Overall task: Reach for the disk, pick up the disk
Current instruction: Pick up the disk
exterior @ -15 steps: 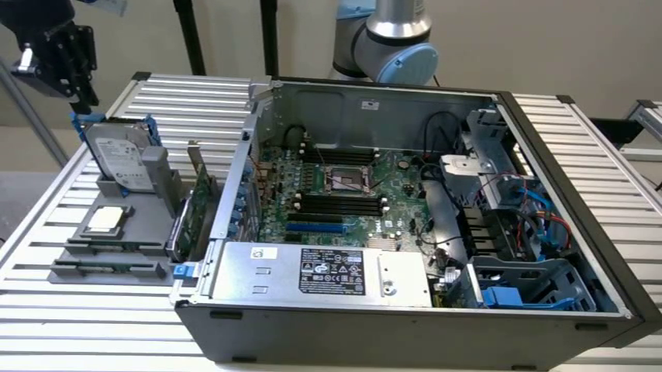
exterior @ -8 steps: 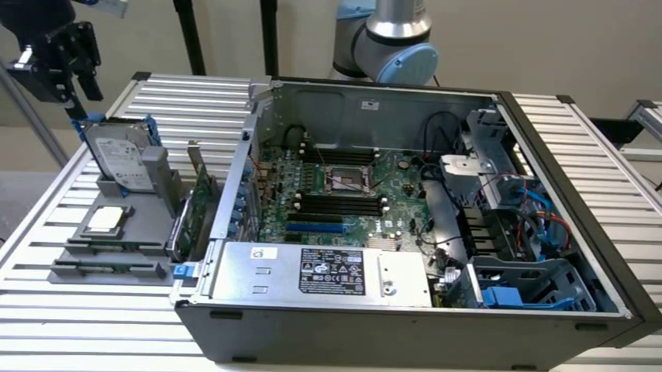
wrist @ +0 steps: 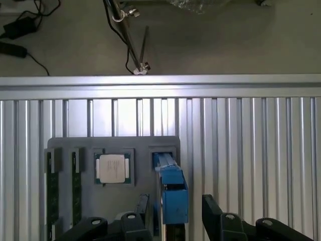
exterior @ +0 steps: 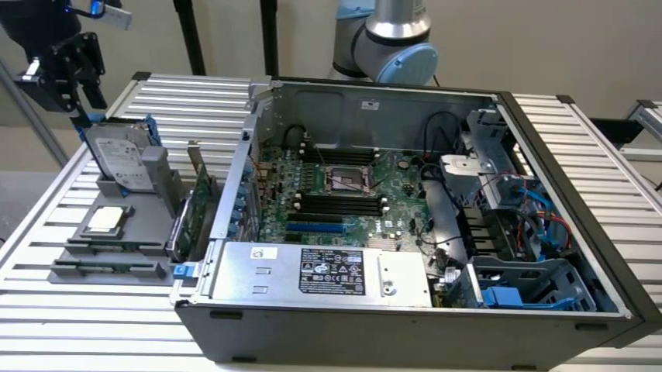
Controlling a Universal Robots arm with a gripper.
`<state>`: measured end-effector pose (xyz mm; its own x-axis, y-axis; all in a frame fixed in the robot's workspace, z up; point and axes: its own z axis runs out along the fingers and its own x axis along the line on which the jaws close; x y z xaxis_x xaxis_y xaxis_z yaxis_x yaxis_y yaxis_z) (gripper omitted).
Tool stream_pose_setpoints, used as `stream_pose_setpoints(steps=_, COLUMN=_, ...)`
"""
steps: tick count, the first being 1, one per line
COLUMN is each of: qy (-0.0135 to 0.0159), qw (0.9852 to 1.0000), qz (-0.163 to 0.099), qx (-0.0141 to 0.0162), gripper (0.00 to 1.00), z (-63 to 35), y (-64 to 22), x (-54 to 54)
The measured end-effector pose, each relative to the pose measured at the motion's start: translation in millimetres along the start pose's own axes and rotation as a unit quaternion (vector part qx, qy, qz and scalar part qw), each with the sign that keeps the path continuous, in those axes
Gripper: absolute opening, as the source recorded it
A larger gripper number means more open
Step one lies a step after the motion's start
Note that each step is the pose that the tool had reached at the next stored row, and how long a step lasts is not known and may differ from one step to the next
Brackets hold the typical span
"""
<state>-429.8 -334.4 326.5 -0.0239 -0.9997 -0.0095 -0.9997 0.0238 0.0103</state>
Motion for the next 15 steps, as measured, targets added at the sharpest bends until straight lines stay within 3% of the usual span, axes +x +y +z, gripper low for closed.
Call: stream_pose_setpoints(steps=15, qy=-0.0001, qw=1.0000, qz=0.000, qx=0.0001, gripper=0.54, z=27.3, y=-0.2, x=0.2)
